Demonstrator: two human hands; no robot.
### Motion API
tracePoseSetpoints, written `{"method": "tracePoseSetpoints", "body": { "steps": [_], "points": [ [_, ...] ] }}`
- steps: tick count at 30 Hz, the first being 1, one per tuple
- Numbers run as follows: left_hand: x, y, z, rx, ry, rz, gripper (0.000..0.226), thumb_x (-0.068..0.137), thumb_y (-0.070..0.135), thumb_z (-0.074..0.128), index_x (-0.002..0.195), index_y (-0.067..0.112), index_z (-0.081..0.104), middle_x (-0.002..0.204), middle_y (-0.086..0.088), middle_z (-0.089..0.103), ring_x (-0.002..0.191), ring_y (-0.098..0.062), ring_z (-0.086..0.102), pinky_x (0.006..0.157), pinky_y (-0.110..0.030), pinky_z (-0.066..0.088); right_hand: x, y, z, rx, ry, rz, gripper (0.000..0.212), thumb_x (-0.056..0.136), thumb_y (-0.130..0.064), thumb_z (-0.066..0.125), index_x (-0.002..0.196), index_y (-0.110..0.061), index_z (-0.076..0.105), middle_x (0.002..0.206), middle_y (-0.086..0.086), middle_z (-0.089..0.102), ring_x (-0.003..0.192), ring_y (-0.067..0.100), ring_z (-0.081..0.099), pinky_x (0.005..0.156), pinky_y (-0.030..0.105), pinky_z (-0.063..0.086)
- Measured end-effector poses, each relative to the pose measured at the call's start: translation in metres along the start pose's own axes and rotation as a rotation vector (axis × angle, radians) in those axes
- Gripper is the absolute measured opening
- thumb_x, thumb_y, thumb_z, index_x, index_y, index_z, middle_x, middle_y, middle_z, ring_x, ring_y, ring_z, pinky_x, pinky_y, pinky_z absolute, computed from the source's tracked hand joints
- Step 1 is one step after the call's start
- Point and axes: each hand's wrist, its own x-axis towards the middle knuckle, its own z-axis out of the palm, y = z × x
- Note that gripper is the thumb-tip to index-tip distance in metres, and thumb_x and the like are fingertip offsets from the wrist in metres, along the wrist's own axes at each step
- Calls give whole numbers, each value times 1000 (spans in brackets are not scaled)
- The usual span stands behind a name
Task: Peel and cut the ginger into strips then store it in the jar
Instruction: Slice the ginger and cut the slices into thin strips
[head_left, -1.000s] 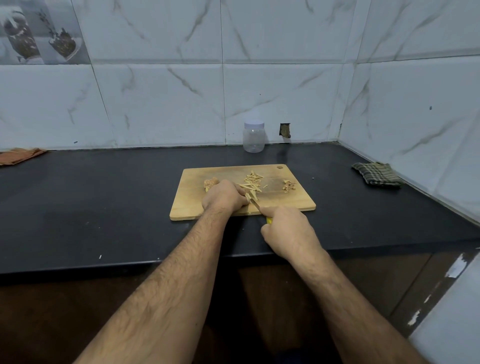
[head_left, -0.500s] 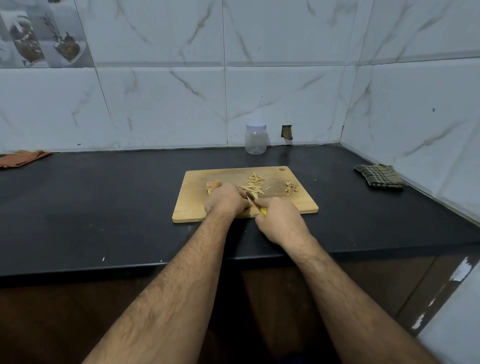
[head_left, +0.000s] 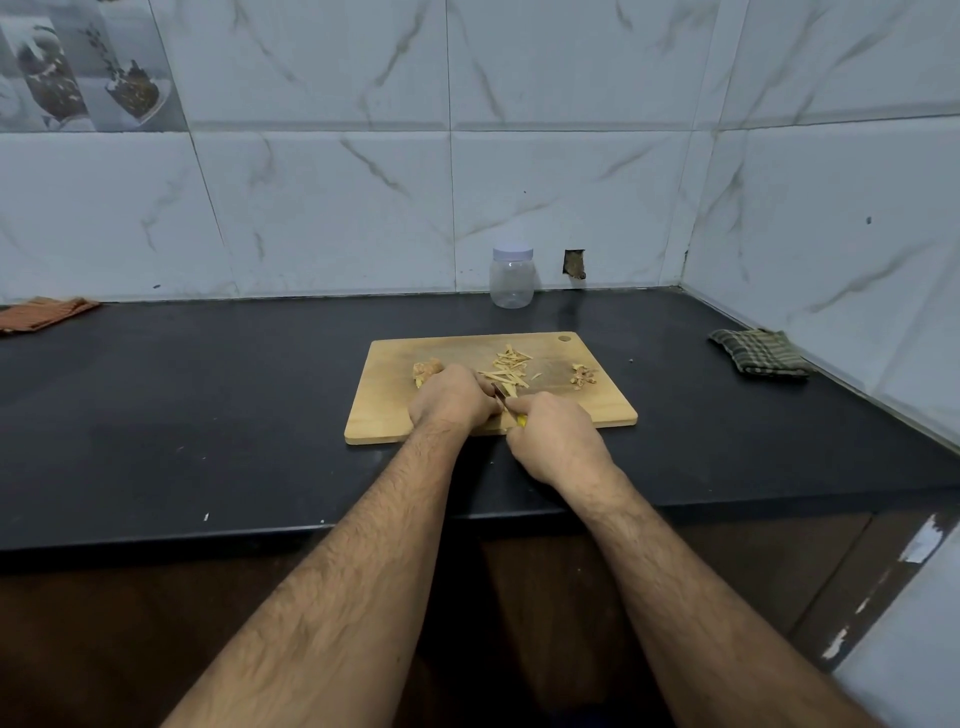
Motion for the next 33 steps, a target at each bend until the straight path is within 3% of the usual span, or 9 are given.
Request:
{"method": "tracePoseSetpoints", "body": {
  "steps": [9, 13, 25, 33],
  "points": [
    [-1, 1, -1, -13, 13, -15, 18, 84, 38, 75, 102, 40, 75, 113, 13, 70, 107, -13, 63, 85, -27, 51, -13, 6, -5, -2, -44, 16, 53, 94, -15, 52, 142, -36, 53, 135, 2, 58, 117, 23, 55, 87, 33, 48],
    [-3, 1, -1, -12, 16, -17, 18, 86, 37, 75, 103, 39, 75, 114, 13, 70, 107, -13, 62, 82, -25, 48, -25, 14, -8, -27, -59, 1, 47, 94, -17, 51, 137, -36, 56, 127, 3, 60, 107, 22, 54, 81, 32, 49],
    [-7, 2, -2, -10, 16, -27, 19, 85, 38, 75, 104, 38, 75, 112, 11, 70, 106, -14, 62, 78, -25, 46, -22, 13, -9, -24, -8, 35, 49, 96, -18, 52, 141, -35, 53, 134, 1, 59, 119, 22, 54, 92, 34, 49],
    [-10, -1, 0, -48, 65, -19, 12, 83, 39, 77, 95, 38, 75, 109, 13, 71, 104, -12, 63, 79, -25, 47, -8, 11, -3, 30, 37, 30, 50, 93, -18, 52, 141, -35, 55, 136, 0, 60, 118, 21, 56, 89, 32, 50]
  ]
}}
